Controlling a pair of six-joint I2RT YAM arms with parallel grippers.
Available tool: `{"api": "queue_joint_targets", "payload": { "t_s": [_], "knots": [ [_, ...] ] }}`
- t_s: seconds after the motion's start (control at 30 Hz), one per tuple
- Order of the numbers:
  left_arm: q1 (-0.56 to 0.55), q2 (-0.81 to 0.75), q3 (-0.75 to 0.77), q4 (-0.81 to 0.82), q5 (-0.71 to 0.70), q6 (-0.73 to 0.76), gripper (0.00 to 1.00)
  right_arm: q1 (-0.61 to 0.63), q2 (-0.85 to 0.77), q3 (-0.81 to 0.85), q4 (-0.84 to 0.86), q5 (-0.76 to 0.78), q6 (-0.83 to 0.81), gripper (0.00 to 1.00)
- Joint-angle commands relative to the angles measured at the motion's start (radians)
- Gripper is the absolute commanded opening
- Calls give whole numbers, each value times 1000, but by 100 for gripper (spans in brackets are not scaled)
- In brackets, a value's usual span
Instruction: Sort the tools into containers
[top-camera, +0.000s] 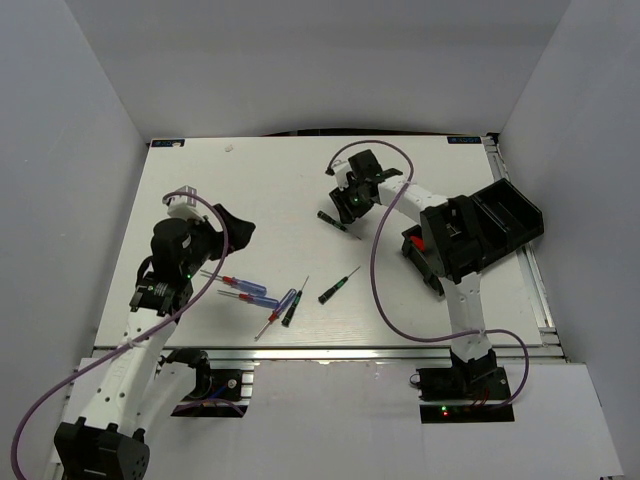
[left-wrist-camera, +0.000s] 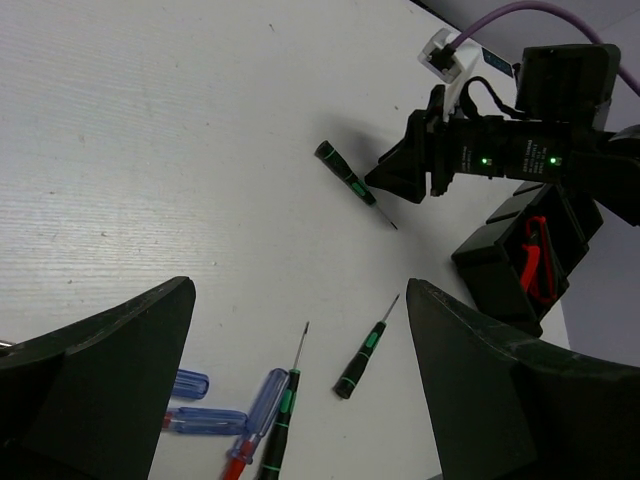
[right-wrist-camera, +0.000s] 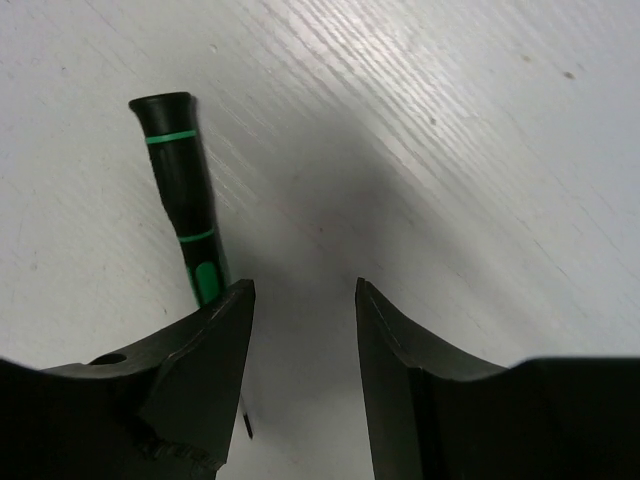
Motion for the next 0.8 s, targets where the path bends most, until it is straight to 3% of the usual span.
{"api": "queue_joint_targets", "payload": {
  "t_s": [0.0, 0.43, 0.67, 0.77],
  "knots": [
    [7, -39, -27, -22, 14, -33, 98, 29, 22, 43, -47, -47, -38, 51],
    [7, -105, -61, -70, 14, -81, 98, 37, -94, 0, 12, -88, 34, 53],
    [7, -122, -87, -96, 24, -111, 98, 95, -87, -32, -48, -228, -27, 53],
    [7, -141, -95, -125, 15, -128, 98, 127, -76, -54, -50, -199, -65, 55]
  ]
}}
